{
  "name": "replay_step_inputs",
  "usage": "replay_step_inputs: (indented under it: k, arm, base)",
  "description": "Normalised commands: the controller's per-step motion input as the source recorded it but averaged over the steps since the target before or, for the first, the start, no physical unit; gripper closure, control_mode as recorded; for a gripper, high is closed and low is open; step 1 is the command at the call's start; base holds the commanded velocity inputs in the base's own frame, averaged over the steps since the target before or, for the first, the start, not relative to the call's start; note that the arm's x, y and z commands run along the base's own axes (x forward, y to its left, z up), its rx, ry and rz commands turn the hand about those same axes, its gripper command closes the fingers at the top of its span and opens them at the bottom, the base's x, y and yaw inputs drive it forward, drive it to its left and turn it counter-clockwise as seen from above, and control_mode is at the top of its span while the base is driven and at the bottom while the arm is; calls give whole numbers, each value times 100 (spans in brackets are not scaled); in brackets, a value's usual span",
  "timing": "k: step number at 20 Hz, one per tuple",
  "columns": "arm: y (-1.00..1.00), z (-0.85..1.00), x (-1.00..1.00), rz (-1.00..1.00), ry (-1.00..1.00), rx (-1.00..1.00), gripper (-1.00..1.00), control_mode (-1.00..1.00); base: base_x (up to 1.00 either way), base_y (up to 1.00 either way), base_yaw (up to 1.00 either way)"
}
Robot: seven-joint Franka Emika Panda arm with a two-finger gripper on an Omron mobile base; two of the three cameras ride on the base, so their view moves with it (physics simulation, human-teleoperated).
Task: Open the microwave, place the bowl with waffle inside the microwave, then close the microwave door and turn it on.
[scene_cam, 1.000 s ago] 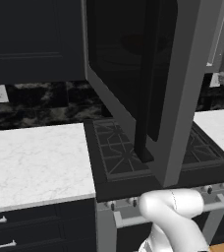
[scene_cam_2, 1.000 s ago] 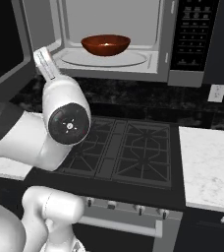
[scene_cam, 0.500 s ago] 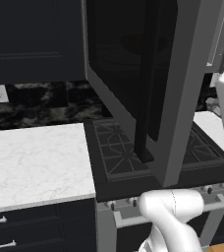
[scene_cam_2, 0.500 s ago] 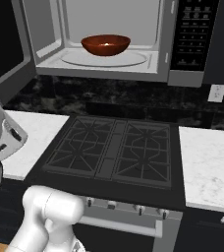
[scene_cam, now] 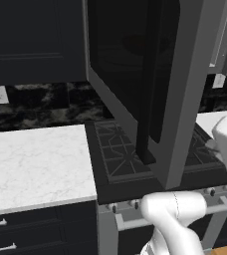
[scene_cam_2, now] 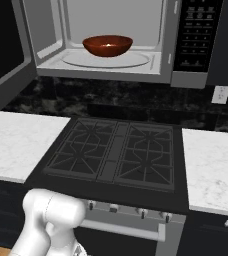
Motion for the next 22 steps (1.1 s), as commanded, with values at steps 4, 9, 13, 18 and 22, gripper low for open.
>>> replay_step_inputs:
  k: [4,9,13,18,22]
  arm:
    - [80,-13,-44,-1,0,-11,100,-100]
    - [85,-24,-3,-10,0,-15,100,-100]
    - [81,-49,66,-26,1,-21,100,-100]
    - [68,-80,100,-40,0,-30,100,-100]
    - [49,-37,100,-37,-5,-32,100,-100]
  base:
    - [0,0,0]
    - [0,0,0]
    - [0,0,0]
    - [0,0,0]
    - [0,0,0]
